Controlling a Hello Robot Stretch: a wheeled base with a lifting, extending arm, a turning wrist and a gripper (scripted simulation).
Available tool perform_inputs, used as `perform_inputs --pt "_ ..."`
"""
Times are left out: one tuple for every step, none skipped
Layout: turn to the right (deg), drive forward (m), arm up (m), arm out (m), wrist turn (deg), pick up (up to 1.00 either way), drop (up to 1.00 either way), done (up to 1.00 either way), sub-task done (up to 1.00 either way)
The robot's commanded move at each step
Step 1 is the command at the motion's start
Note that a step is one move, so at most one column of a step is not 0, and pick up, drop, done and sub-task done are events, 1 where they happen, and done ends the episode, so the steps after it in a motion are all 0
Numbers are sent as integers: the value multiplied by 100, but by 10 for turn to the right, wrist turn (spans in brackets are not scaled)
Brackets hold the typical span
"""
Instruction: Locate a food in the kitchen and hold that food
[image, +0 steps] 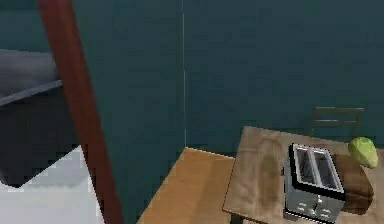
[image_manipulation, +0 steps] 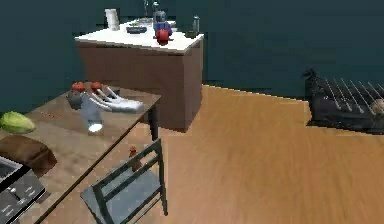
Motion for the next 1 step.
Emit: perform_inputs --pt "450 0 0 0 0 0 0 0 0"
